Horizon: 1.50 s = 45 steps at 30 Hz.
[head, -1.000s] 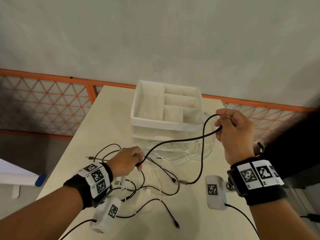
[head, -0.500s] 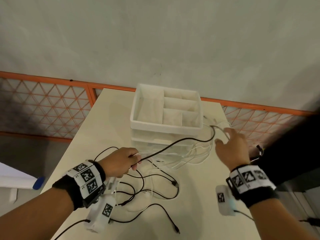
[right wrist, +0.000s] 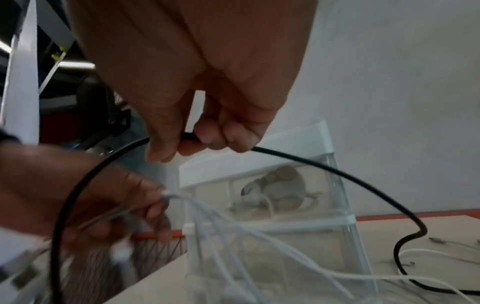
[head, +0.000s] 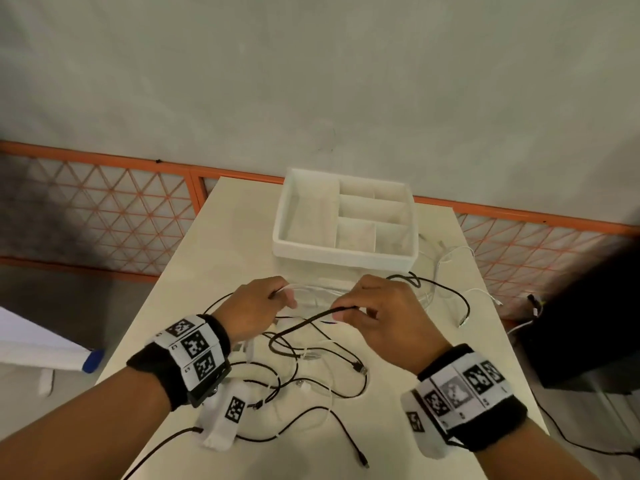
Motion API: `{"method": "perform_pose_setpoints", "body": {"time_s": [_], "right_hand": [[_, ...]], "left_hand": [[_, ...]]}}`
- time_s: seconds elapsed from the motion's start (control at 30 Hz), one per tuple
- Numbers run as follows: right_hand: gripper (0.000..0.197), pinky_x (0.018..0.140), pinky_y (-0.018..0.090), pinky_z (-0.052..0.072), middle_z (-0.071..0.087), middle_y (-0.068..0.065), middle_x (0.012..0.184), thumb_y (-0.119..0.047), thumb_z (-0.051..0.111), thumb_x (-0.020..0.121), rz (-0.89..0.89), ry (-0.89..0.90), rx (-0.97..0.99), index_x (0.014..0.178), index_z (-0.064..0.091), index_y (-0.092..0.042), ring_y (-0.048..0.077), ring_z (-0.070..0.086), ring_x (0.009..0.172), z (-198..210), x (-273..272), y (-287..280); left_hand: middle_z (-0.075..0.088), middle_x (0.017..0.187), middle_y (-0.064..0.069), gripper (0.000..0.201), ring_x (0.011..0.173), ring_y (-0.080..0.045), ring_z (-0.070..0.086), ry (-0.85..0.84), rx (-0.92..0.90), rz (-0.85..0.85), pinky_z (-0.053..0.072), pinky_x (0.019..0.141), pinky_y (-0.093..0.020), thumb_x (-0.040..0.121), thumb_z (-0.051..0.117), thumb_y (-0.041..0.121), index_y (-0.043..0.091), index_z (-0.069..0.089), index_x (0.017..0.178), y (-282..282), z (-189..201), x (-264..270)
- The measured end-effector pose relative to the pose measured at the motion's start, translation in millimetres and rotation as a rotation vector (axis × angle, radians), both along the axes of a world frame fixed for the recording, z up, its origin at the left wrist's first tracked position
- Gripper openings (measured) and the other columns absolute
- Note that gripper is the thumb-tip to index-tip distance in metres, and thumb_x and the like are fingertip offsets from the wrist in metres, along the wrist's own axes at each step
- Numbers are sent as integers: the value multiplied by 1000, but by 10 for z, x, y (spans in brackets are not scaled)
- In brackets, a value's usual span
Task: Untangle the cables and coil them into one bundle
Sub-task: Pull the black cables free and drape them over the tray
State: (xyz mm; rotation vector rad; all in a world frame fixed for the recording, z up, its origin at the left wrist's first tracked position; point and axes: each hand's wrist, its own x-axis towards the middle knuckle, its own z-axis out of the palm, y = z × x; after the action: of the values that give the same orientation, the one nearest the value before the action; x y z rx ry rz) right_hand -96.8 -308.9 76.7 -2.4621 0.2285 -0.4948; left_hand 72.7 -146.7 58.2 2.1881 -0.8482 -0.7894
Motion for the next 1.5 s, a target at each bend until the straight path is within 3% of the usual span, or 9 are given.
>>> {"method": "perform_pose_setpoints", "body": {"time_s": [0.13,0.37,0.5,0.67,0.87,1.0,1.17,1.3,1.5], "right_hand": [[10,61,9,41,68,-6,76,-17,79,85,-171,-102,89,91,82,-24,3,59,65,119,-45,-157],[11,74,26,55,74,-5,82,-21,77,87,-469,-237,129,97,81,-21,6,66,77,207,-110,-321],[11,78,26,54,74,-9,80,-24,76,88,-555,-171,216,98,81,-22,9,69,79,193,-172,-318],[19,58,22,39,70,-1,70,-36,71,90,-618,39,137,77,77,-23,15,60,61,16,-258,-426],[14,82,36,51,71,9,97,-33,64,92,-789,444,71,94,75,-26,34,65,97,-373,-487,-861],[19,67,27,42,71,-5,93,-14,59,92,-812,143,172,84,67,-29,19,66,81,-133,-448,-1019],[35,57,23,44,66,-6,112,-9,55,91,-737,197,233,113,61,-36,14,68,83,0,-410,-990],[58,88,33,48,63,7,129,-15,60,84,-686,608,79,140,51,-28,28,61,113,-142,-434,-841],[61,61,21,52,63,-19,117,-24,79,81,-82,185,253,135,53,-38,-1,54,59,190,-135,15]], "left_hand": [[73,87,1,25,77,-19,64,63,-7,0,43,59,-28,103,43,31,21,63,93,15,55,-10],[55,62,-7,25,71,-27,62,541,-354,75,48,75,-35,106,39,20,8,54,91,-109,227,-156],[44,62,-4,24,54,-21,49,694,-460,131,48,59,-30,105,42,22,6,53,91,-125,192,-157],[33,62,3,24,46,-9,24,587,-447,147,26,39,-20,104,44,26,8,57,97,-117,227,-161],[30,55,6,28,44,-9,20,504,-407,101,18,38,-20,99,53,30,4,65,100,-10,446,-14],[30,54,7,33,46,-10,19,372,-214,32,20,39,-20,100,50,36,8,63,87,14,390,-28],[33,53,7,34,44,-8,22,384,-239,81,23,39,-19,101,50,34,7,58,83,-12,279,-107],[33,54,7,39,45,-9,21,418,-326,173,20,40,-20,102,48,34,3,69,95,-19,287,-91],[43,60,1,38,48,-9,30,352,-266,-86,27,46,-22,102,49,31,1,71,96,-112,375,-230]]}}
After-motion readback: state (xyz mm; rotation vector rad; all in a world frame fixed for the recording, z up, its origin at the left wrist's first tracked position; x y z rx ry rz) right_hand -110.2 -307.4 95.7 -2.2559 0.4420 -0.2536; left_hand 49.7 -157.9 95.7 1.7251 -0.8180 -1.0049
